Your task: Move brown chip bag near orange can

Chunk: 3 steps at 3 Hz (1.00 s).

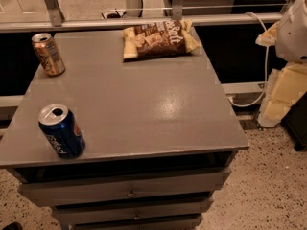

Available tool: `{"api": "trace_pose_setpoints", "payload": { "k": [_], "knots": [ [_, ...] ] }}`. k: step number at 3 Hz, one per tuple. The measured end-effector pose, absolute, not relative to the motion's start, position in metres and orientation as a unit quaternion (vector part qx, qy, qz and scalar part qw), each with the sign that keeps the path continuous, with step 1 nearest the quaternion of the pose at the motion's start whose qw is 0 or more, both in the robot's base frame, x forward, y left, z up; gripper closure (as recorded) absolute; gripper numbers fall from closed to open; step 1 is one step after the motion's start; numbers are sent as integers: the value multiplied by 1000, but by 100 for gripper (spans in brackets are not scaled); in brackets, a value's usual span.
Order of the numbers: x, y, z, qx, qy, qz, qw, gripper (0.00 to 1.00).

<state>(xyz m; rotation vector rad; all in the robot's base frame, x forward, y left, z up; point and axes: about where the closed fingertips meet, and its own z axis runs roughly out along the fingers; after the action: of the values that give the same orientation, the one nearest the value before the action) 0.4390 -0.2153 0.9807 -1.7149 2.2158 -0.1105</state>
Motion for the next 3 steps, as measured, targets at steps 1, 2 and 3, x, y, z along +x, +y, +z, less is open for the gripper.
{"api": "trace_pose_setpoints", "payload": {
  "k": [1, 2, 3],
  "knots": [
    [442, -214, 981, -602, 778, -38, 176, 0],
    [469, -208, 973, -589, 776, -26, 226, 0],
    [534, -177, 964, -588, 748, -18, 308, 0]
  ]
}}
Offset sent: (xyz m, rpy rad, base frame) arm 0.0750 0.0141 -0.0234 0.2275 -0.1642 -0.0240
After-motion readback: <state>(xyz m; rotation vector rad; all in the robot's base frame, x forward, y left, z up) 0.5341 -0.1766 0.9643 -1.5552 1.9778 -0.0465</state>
